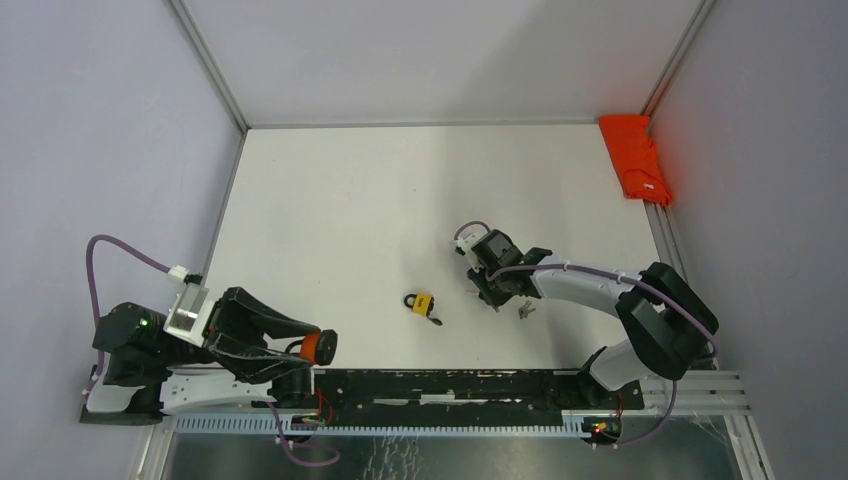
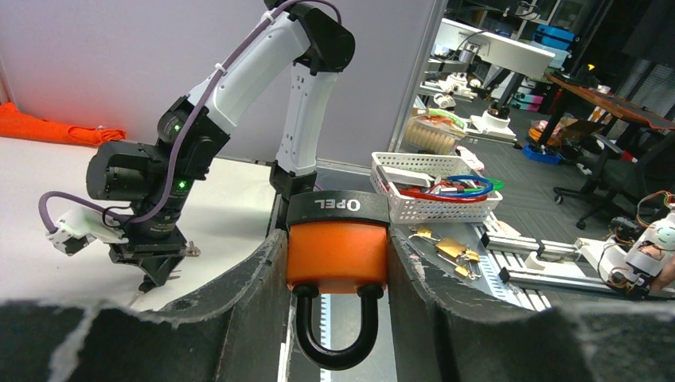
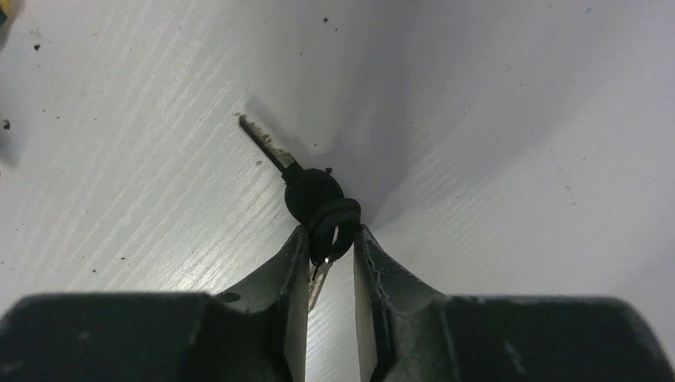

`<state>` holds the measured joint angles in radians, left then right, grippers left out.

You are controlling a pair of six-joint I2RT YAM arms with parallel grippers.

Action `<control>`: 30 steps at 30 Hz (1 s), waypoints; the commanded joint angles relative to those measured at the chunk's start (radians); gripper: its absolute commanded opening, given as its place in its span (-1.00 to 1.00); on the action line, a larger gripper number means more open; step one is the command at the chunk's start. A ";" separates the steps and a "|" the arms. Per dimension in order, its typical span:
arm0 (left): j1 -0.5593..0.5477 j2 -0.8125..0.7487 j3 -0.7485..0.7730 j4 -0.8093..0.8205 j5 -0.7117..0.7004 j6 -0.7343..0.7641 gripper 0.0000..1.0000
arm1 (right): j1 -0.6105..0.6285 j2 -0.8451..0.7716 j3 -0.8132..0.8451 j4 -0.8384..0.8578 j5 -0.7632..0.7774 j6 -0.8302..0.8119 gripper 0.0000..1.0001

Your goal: Unlock with the key

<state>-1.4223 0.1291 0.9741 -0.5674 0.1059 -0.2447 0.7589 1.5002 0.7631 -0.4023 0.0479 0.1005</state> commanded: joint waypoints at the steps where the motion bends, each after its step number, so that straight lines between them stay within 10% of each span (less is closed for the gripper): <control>1: -0.006 0.008 0.014 0.083 -0.011 0.050 -0.96 | -0.016 0.035 -0.031 0.014 0.024 -0.001 -0.53; 12: -0.005 -0.007 0.010 0.084 -0.014 0.042 -0.96 | -0.042 -0.045 0.001 0.012 -0.140 0.000 -0.99; 23: -0.005 -0.016 0.003 0.084 -0.006 0.041 -0.96 | -0.096 -0.027 -0.020 0.070 -0.516 0.067 -1.00; 30: -0.006 -0.041 -0.004 0.078 -0.014 0.034 -0.96 | -0.108 0.007 -0.024 0.049 -0.448 0.059 -0.94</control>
<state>-1.4223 0.1112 0.9726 -0.5667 0.1059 -0.2447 0.6556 1.4994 0.7467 -0.3607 -0.3950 0.1585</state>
